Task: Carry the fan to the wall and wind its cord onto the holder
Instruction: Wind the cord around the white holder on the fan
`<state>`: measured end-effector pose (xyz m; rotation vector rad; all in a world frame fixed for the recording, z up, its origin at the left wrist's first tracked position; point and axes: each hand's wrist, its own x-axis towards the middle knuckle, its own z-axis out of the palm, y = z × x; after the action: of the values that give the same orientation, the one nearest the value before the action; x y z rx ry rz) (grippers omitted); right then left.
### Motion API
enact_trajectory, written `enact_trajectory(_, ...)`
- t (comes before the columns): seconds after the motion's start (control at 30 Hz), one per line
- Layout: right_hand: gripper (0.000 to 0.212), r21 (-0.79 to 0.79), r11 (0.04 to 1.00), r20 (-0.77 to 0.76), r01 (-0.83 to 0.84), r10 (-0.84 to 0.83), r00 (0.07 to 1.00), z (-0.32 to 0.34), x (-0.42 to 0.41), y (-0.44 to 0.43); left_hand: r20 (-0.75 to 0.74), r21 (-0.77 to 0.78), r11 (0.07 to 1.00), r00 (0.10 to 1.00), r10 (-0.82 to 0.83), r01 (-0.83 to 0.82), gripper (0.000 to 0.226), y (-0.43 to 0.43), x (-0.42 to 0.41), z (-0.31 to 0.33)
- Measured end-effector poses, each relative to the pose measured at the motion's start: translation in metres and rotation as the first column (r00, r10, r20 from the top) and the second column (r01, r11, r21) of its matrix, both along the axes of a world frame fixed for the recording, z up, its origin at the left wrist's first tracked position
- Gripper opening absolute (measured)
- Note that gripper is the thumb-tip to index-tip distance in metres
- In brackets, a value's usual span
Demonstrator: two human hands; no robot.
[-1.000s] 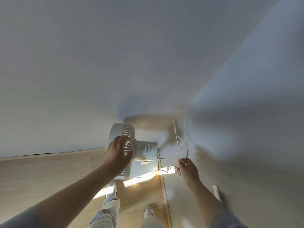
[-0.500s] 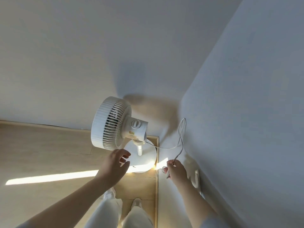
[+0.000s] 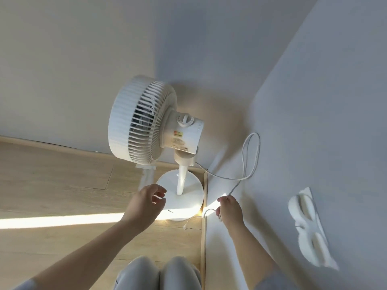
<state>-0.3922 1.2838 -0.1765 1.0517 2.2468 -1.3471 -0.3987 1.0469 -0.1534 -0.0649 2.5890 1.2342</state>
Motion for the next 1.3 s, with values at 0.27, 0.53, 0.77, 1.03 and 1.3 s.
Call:
enact_trajectory(0.27,0.019,-0.046,0.996,-0.112,-0.072,0.066,0.991,-0.049,0.062,0.005,-0.125,0.004,1.000,0.992,0.004,-0.004,0.018,-0.002,0.052,-0.042)
enact_trajectory(0.53,0.038,-0.061,0.998,-0.286,-0.032,0.014,0.958,-0.005,0.058,0.006,-0.209,0.047,0.996,0.974,0.082,-0.074,0.017,-0.012,0.053,-0.007)
enact_trajectory(0.77,0.037,0.135,0.982,-0.301,-0.135,0.171,0.938,-0.007,-0.023,0.006,-0.159,0.095,0.993,0.984,0.083,-0.069,0.018,-0.003,0.021,-0.046)
enact_trajectory(1.03,0.044,0.203,0.896,-0.103,-0.395,0.421,0.901,-0.059,-0.096,-0.020,-0.085,0.105,0.989,0.990,0.111,-0.102,0.016,-0.013,-0.002,-0.090)
enact_trajectory(1.3,0.022,0.115,0.909,-0.147,-0.400,0.413,0.899,-0.090,-0.122,-0.027,-0.021,0.125,0.984,0.991,0.131,-0.127,0.016,-0.010,-0.005,-0.119)
